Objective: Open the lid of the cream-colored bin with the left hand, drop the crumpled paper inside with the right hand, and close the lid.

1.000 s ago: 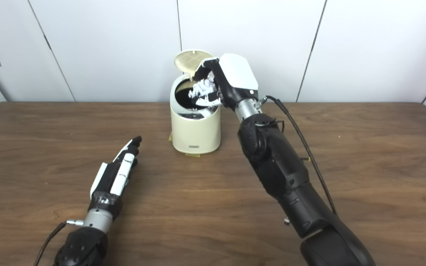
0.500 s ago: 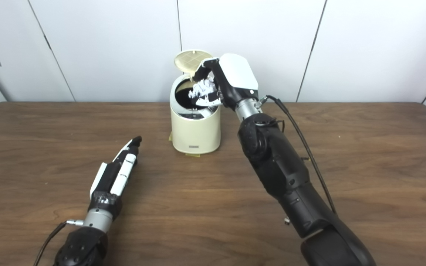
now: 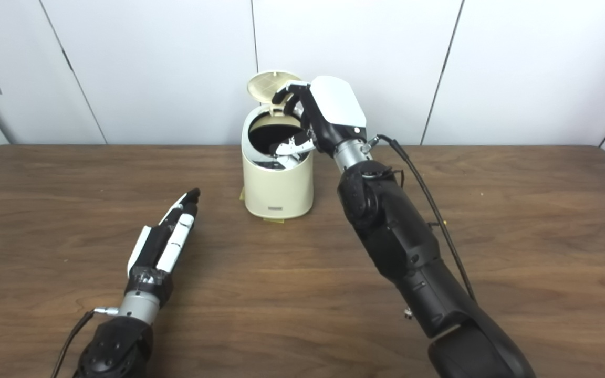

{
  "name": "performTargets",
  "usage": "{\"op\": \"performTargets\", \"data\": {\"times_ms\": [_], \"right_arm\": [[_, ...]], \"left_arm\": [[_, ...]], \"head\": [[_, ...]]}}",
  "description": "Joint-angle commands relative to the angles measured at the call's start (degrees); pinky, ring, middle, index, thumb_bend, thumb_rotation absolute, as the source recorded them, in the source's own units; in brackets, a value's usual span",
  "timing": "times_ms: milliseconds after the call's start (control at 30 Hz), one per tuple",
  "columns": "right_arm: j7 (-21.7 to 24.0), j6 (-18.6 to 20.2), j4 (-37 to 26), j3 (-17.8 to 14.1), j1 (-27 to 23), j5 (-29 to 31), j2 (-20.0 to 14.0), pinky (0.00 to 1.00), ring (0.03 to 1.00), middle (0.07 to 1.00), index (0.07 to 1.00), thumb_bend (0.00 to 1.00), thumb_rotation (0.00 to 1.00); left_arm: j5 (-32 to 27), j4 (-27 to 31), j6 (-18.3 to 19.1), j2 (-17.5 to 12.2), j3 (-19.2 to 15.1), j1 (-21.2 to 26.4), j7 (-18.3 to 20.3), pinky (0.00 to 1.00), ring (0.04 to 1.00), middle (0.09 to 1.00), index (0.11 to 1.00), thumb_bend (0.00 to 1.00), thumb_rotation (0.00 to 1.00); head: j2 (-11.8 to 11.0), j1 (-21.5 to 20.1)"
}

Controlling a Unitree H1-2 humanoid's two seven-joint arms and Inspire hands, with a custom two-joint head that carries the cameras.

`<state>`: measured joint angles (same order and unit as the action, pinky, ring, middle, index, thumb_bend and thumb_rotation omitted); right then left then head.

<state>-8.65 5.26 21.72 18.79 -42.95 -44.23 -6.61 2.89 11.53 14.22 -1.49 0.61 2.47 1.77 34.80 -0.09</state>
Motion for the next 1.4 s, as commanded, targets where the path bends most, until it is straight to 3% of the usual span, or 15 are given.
{"op": "performTargets", "data": {"times_ms": [0,167,200,233,333,567,700,833,967,1167,1267,1367], "right_arm": [[0.7,0.8,-0.8,-0.1,-2.1,-0.3,-1.1,0.47,0.586,0.661,0.632,0.99,0.18],[1.5,1.0,-1.7,0.2,-2.0,-0.6,-1.6,0.46,0.569,0.631,0.614,0.94,0.14],[1.3,0.6,-1.9,-0.2,-1.8,0.2,-1.5,0.44,0.519,0.577,0.541,0.69,0.13],[1.3,0.3,-2.0,-0.5,-1.7,0.8,-1.4,0.43,0.463,0.53,0.545,0.61,0.07],[0.2,-1.4,-2.4,-1.2,-1.1,2.2,-1.2,0.41,0.398,0.495,0.531,0.52,0.01],[-1.3,-3.2,-3.1,-2.1,-0.4,3.6,-1.2,0.37,0.38,0.503,0.503,0.5,0.0],[-0.2,-3.0,-4.9,-4.8,0.1,8.3,0.1,0.36,0.388,0.504,0.486,0.5,0.0],[2.1,-1.6,-6.4,-7.7,0.2,13.3,1.2,0.33,0.396,0.503,0.506,0.5,0.0],[2.1,-0.1,-7.7,-9.1,0.3,14.3,1.2,0.41,0.394,0.484,0.514,0.5,0.0],[2.3,3.4,-11.3,-11.9,2.4,15.9,0.8,0.31,0.396,0.503,0.534,0.49,0.0],[2.0,3.3,-12.3,-14.0,4.1,17.6,0.1,0.3,0.395,0.505,0.537,0.49,0.0],[2.6,5.8,-14.2,-16.6,6.1,20.2,0.0,0.31,0.397,0.503,0.532,0.5,0.0]], "left_arm": [[0.2,0.9,-1.9,0.1,0.0,2.2,-0.5,1.0,0.999,0.975,0.96,0.58,0.82],[0.4,1.2,-1.6,-0.2,0.2,2.4,-0.3,1.0,1.0,0.98,0.961,0.57,0.83],[0.4,1.2,-1.5,-0.1,0.2,2.4,-0.4,1.0,1.0,0.982,0.961,0.56,0.83],[0.4,1.2,-1.5,-0.1,0.2,2.4,-0.4,1.0,1.0,0.982,0.961,0.56,0.83],[0.3,1.1,-1.6,0.0,0.1,2.5,-0.5,1.0,1.0,0.981,0.96,0.57,0.82],[0.1,0.7,-1.7,-0.1,0.0,2.6,-0.3,1.0,1.0,0.983,0.963,0.56,0.81],[0.6,-0.2,-2.1,-0.3,0.1,3.1,-0.5,1.0,1.0,0.978,0.96,0.57,0.82],[0.7,-1.0,-2.6,-0.4,0.2,3.6,-0.5,1.0,1.0,0.981,0.965,0.56,0.83],[0.6,-1.7,-2.9,-0.6,0.3,4.2,-0.3,1.0,1.0,0.983,0.969,0.55,0.83],[-0.6,-3.2,-2.7,-0.8,-0.7,5.8,-0.3,1.0,1.0,0.987,0.97,0.52,0.8],[-0.7,-4.5,-2.2,-0.9,-1.4,7.2,-0.5,1.0,1.0,0.986,0.969,0.53,0.8],[-1.3,-5.9,-1.6,-0.7,-2.2,8.5,-0.6,1.0,1.0,0.989,0.97,0.52,0.82]], "head": [[0.0,0.0],[0.1,0.0],[0.1,0.0],[0.1,0.0],[0.2,0.0],[0.2,-0.1],[-0.2,-0.3],[-0.4,-0.2],[-0.6,-0.3],[-1.3,-0.5],[-1.6,-0.4],[-1.8,-0.5]]}}
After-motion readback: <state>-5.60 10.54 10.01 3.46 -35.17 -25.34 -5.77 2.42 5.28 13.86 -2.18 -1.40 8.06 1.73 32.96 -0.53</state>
